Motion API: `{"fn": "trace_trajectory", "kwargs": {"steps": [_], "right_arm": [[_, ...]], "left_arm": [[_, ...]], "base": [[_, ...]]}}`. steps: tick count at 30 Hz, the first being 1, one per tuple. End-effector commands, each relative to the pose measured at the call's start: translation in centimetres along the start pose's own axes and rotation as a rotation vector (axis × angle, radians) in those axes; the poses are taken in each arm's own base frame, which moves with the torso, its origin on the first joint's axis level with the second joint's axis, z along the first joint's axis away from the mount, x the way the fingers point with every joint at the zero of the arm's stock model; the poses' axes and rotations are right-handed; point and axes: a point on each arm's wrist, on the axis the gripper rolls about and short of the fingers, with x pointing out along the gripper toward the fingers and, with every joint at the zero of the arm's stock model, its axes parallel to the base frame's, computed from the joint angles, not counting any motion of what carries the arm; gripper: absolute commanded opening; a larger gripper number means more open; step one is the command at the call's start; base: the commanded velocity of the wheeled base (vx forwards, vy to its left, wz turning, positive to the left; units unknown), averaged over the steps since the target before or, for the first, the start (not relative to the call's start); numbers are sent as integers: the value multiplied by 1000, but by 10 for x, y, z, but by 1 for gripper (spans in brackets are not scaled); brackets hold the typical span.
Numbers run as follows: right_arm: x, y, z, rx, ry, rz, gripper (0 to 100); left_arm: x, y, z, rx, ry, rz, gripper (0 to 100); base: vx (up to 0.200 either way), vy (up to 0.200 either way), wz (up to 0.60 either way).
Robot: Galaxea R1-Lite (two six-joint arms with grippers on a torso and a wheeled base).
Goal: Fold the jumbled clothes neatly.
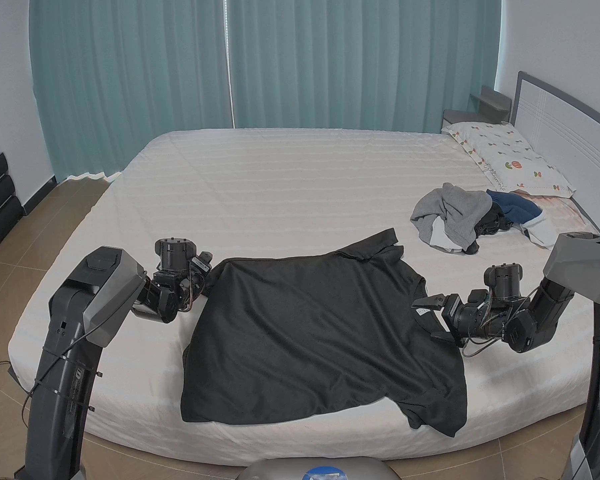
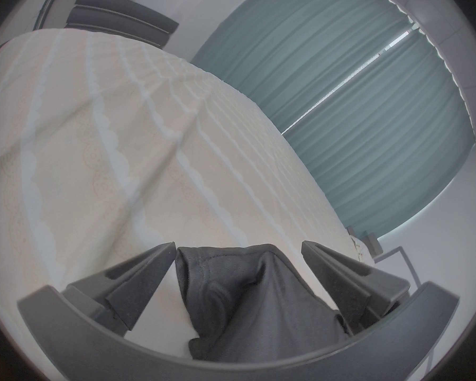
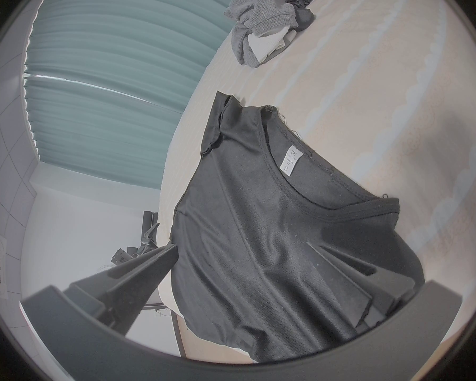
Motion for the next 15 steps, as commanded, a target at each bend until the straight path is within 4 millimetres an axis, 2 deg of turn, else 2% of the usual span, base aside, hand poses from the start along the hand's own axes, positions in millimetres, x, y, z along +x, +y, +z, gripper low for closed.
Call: {"fn": "trace_trajectory", "kwargs": {"steps": [1, 12, 13, 15], "right_arm": [[0, 0, 0, 0, 1, 0, 100], [0, 0, 0, -1, 0, -1, 100], [0, -1, -1, -1, 1, -2, 100], [0, -1, -1, -1, 2, -1, 100]], "left_arm": [[2, 4, -6, 22, 14, 11, 100], [0, 6, -8, 34, 60, 58, 100], [0, 6, -9, 34, 60, 56, 0], [1, 6, -8, 32, 54, 53, 0]], "base": [[0, 0, 0], [0, 0, 0], [0, 0, 0], [0, 0, 0]]}}
